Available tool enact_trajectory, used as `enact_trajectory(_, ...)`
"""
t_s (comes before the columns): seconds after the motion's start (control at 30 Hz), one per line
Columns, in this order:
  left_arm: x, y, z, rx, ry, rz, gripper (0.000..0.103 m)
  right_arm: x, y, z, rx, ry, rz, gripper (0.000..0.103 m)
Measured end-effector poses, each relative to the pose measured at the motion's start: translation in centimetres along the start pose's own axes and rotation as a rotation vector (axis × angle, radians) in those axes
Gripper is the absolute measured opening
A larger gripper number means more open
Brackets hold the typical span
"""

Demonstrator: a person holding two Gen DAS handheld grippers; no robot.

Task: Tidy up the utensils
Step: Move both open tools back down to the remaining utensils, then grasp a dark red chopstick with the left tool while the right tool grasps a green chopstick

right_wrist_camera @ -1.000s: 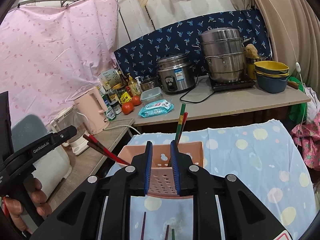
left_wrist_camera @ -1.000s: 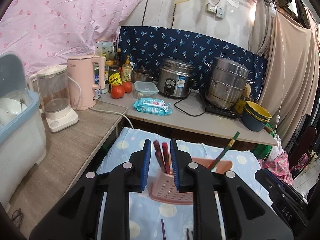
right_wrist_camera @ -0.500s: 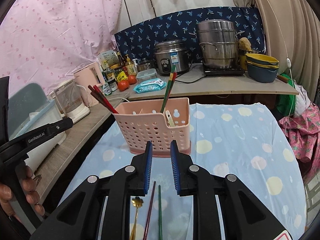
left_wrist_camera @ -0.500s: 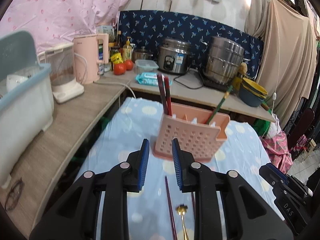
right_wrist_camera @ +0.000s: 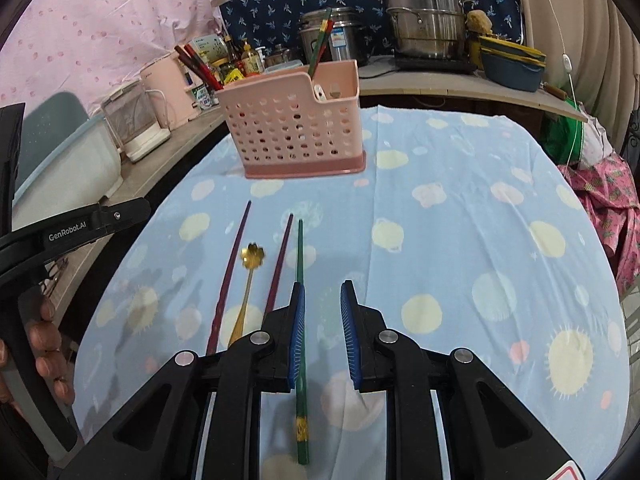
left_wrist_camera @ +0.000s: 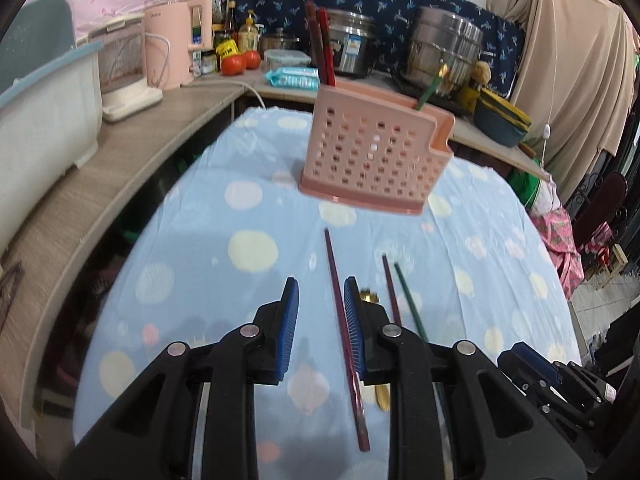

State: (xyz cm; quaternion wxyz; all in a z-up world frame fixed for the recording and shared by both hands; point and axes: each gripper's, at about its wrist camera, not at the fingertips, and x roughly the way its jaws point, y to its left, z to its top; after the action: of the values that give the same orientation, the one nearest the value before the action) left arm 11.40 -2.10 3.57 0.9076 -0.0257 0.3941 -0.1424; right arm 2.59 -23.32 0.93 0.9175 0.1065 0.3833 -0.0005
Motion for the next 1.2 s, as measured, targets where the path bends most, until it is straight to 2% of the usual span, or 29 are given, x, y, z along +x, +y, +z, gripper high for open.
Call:
enact_trajectory(0.23, 1.1, -0.6, -3.9, 0.02, 0.092, -0.001, 0.023, 0.6, 0.0, -3.4, -0.006, 0.075, 0.008, 0.019)
enact_trajectory(0.5, 1.8, -1.7, -7.1, 0.06, 0.166, -0.019, 0.023, 1.0, 0.8, -5.5, -0.025, 0.12, 0.021, 0.019)
enact_trajectory(0.63, 2.1, -2.2, -7.8, 0.072, 0.183, -0.02, 0.034, 1.1, 1.0, -6.1, -0.034, 0.135, 0.023, 0.019)
enact_trajectory(1.2, 3.1, -2.8, -9.0, 0.096, 0.222, -0.027, 0.036, 1.9, 1.0, -7.3, -0.04, 0.176, 0.027, 0.019)
